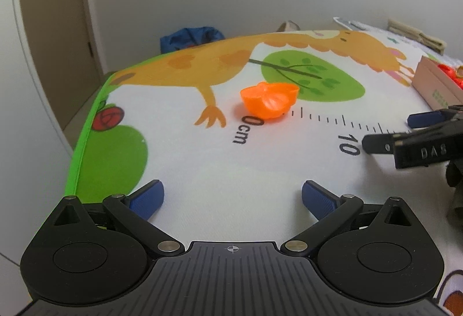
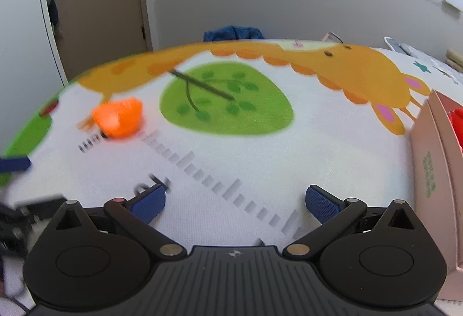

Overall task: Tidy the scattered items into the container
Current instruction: 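Move the right gripper to the second orange shell and grasp it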

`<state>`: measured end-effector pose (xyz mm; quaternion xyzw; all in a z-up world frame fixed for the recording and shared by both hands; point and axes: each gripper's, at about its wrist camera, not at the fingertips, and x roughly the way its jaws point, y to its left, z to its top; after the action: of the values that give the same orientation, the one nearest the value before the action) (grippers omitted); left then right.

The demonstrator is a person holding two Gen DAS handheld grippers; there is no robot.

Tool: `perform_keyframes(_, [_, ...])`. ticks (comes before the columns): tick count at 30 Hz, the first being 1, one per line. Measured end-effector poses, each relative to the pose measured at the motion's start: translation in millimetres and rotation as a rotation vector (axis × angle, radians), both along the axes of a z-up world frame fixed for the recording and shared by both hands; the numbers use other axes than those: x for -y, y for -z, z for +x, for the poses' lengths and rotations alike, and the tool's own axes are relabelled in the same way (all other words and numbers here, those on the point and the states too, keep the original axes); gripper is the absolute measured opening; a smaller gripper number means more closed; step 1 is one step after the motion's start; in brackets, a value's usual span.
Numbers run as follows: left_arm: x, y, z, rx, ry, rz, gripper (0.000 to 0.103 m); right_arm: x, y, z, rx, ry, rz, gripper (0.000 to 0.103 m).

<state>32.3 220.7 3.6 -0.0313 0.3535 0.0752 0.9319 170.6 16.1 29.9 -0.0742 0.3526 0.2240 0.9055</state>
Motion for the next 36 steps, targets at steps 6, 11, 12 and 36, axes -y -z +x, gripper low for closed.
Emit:
perform_keyframes(6, [0.4,0.4,0.2,0.006,-0.001,0.002,0.103,-50.2,-29.5,10.5,0.036,-0.173,0.095,0.087])
perform_keyframes(11, [0.3,0.4,0.1,0.009,-0.002,-0.001,0.103,-96.9,-28.7,20.9,0.06,-0.29,0.03,0.082])
perform_keyframes(12, [0.2,0.3,-0.1,0.01,-0.002,-0.003,0.103,-104.6,-25.8,22.6,0.054,-0.308,0.01,0.077])
perform_keyframes(36, [7.9,-4.8,-4.3,0.054,0.064,-0.047,0.103,19.0,-30.3,-73.7,0.064,-0.05,-0.016,0.058])
